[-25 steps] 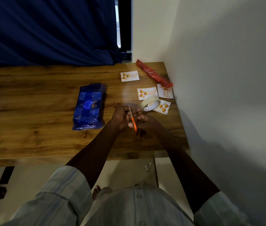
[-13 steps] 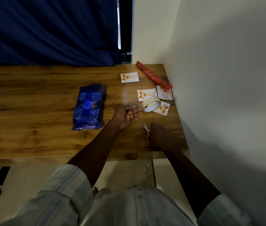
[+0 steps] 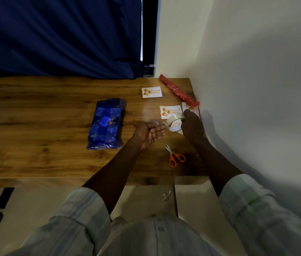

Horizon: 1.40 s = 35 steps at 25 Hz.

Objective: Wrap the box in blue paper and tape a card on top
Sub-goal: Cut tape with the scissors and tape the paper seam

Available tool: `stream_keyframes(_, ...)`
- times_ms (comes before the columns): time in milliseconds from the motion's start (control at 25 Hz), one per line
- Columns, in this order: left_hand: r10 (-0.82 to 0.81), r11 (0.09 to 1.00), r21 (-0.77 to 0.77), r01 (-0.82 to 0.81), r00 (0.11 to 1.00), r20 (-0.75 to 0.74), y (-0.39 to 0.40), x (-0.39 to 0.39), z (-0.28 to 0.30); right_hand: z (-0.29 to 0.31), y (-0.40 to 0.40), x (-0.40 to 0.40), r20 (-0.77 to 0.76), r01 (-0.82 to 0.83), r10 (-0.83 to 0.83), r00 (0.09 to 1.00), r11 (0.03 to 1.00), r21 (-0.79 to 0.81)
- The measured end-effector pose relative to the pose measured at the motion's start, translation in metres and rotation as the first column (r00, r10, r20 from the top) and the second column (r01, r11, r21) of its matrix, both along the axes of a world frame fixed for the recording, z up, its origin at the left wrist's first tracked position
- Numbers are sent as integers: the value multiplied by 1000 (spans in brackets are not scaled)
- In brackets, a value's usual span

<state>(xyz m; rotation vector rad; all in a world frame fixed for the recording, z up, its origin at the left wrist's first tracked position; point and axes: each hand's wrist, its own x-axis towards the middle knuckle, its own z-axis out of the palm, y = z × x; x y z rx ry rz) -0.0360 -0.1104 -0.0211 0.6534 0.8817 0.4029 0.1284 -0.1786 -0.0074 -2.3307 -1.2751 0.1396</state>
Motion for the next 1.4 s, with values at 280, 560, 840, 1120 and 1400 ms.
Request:
stream_keyframes(280,-12,990,136,20,998,-64,12,-24,17,2,-9,10,-27,-2,-5,1000,969,-248)
stream_keyframes(560,-232,908,309,282,954,-189,33,-72,56,22,-4,-9,2,124,-127,992,966,-228)
stream_keyframes(840,-334,831,353,430,893,-302,55,-107,71,60,42,-90,-891,-176,-50,451,974,-144)
stream_keyframes(1120,-374,801,360,479,869,-324,81,-135,69,59,73,-126,-894,-199,-1,448,975,-101)
stream_keyframes(1400,-313,871,274,408,890,-330,109,-151,61,65,91,-170,-690,-38,37,723,999,15)
